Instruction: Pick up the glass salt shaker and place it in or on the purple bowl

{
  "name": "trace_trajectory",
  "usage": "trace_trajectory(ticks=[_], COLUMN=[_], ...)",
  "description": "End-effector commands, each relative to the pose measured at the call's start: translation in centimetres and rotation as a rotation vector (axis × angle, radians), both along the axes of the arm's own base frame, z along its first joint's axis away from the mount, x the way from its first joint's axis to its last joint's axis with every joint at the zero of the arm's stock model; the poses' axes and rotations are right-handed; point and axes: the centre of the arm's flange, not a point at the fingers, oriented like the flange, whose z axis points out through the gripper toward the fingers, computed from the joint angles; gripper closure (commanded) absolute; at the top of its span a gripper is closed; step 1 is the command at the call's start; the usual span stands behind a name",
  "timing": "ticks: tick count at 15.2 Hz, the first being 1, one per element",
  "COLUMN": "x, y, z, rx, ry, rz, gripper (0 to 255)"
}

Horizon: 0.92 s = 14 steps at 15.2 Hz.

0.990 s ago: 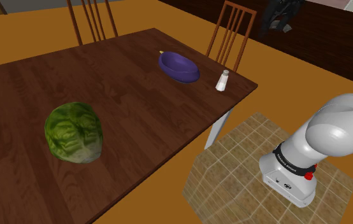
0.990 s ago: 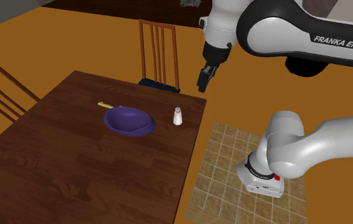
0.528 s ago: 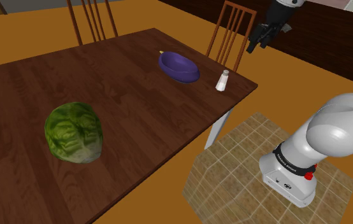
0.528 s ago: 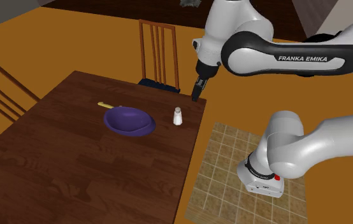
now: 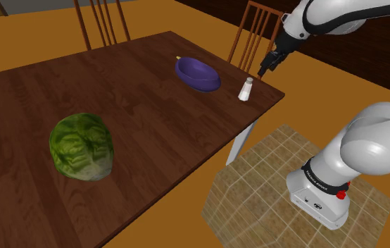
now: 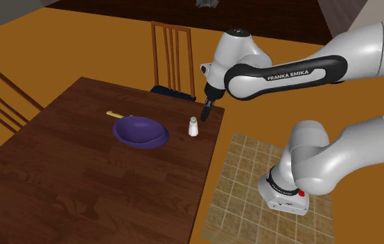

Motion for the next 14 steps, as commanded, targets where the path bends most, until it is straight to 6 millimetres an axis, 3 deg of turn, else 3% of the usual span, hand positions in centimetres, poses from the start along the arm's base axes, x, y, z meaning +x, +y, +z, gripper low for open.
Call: trace_trajectory(ticks=[1, 4, 12, 14], x=[1.2, 2.8, 3.8, 3.8], y=[-0.9, -1.6, -1.0, -1.0], z=[-2.5, -6.2, -10.4, -10.4], rx=[0.015, 0.041, 0.043, 0.043], ry=[-0.018, -0.039, -0.041, -0.041], rz=[0.025, 0.064, 0.068, 0.068], gripper=[0, 0, 0, 0])
